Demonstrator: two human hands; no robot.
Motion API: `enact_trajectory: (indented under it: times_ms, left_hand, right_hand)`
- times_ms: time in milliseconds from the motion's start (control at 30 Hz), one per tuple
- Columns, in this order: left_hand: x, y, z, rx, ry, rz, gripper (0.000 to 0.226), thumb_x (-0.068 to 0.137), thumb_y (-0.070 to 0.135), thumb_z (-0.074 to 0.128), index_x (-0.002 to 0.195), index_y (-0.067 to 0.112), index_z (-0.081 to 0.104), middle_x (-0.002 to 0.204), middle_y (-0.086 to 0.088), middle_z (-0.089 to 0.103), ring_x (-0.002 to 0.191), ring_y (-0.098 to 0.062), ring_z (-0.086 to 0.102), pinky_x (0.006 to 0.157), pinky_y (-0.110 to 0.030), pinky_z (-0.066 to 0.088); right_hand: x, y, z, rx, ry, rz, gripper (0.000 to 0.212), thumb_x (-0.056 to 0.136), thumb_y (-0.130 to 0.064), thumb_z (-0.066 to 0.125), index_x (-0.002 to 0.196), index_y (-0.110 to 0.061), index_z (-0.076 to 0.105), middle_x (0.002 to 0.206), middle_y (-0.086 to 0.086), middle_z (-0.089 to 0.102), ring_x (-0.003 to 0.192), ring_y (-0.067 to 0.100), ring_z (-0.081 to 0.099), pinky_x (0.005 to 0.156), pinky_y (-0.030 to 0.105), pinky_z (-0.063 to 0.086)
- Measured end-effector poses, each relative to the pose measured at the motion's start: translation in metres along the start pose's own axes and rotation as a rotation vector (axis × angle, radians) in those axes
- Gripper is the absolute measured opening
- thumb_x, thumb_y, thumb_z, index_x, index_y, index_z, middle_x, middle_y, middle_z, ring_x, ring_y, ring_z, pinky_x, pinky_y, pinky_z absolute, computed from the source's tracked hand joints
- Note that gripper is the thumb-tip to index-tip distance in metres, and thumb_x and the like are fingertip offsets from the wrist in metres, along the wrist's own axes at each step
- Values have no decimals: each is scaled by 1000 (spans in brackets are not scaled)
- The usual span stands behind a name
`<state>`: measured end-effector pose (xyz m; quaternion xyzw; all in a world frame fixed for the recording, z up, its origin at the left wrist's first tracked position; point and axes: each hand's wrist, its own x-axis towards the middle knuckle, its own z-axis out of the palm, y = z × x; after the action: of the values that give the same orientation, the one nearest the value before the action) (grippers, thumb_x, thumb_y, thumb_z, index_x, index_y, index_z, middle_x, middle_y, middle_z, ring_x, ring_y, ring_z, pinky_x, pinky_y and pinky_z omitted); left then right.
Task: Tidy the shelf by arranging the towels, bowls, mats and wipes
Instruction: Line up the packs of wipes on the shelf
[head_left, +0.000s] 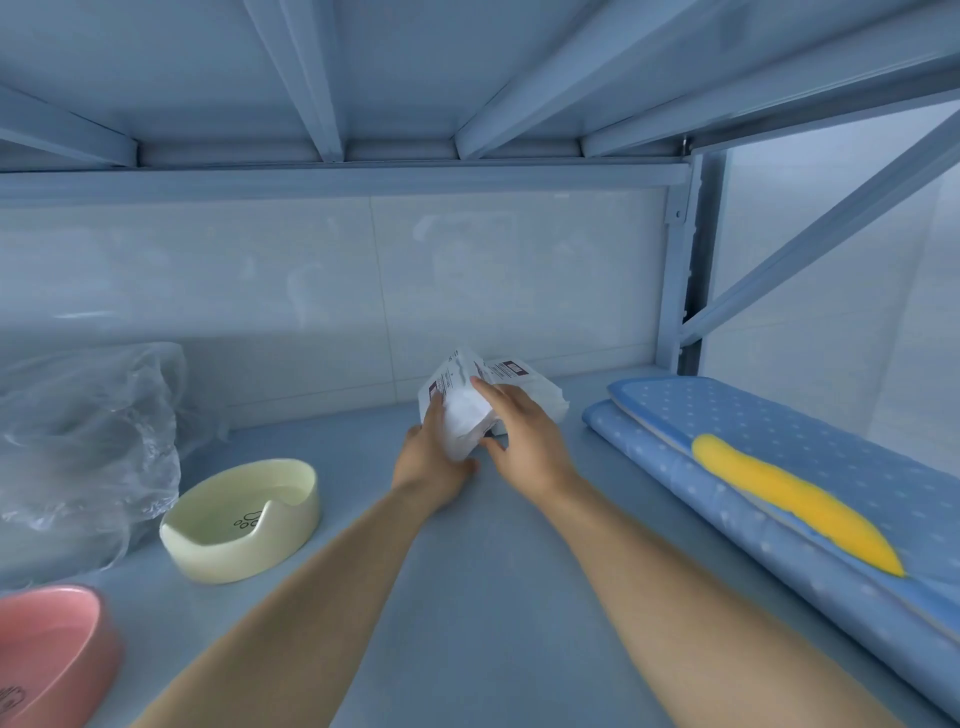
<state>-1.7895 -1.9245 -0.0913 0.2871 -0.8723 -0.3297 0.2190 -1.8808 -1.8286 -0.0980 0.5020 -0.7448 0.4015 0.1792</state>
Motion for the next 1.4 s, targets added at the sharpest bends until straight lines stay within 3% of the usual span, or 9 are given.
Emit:
enact_trajectory:
  times_ms: [200,400,500,633,867,1033,1167,1300,1400]
  left_hand:
    - [4,-14,4,-33,122,36,74,84,19,56,146,32,18,126,-10,54,112,-29,53,79,-28,42]
    - [-12,-29,-9,-15,212,92,62,85,21,59,138,41,35,132,2,51,118,-22,50,86,-25,37]
    - [-16,-34,-16,-8,250,165,54,83,12,61,131,34,49,134,4,50,117,-18,51,90,-25,39]
    - [-18,-32,-16,-102,269,193,48,77,11,67,120,31,59,125,4,56,98,-17,62,86,-28,49]
    - [-22,-26,-18,-128,314,202,39,81,20,68,116,34,58,119,10,60,91,-10,63,74,-17,39]
    - [-24,-25,-17,-109,310,205,39,80,21,68,115,34,58,119,11,58,83,-7,60,74,-17,41]
    - [-21,-28,-14,-122,267,276,56,75,15,71,125,31,52,122,10,49,100,-13,59,83,-33,52]
    - [-20,-29,-12,1,157,293,72,74,1,59,137,31,40,145,0,31,112,-19,53,83,-21,42]
    - [-17,-32,-13,-17,233,275,71,74,-2,58,137,26,40,140,-3,36,110,-24,54,84,-33,49]
  right_hand:
    - [-2,2,1,-3,-6,-27,65,78,6,60,136,-18,45,129,10,49,114,29,51,91,30,40]
    - [0,-4,4,-109,-110,-85,63,82,1,60,138,-23,43,140,10,38,113,31,49,89,40,47]
    - [-1,-9,4,-166,-215,-53,61,86,-7,61,140,-26,40,151,5,26,129,27,38,102,39,38]
    - [-3,-8,-1,-140,-198,-4,56,87,-5,58,138,-21,43,148,4,33,132,25,35,106,35,34]
    - [-2,-17,1,-266,-263,44,74,83,-15,64,145,-28,27,150,-2,24,134,23,24,96,42,44]
    - [-1,-16,6,-253,-172,5,58,87,-9,56,140,-24,37,142,-1,38,125,27,35,91,41,46]
    - [-3,-10,6,-235,-139,-53,57,82,-2,57,135,-21,46,134,1,46,117,29,41,87,45,47]
    - [-4,-10,7,-239,-110,-93,55,79,-1,59,131,-18,50,130,0,50,113,30,44,84,44,48]
    - [-4,-12,4,-219,-75,-125,54,79,0,58,129,-17,52,127,1,54,111,30,46,82,44,49]
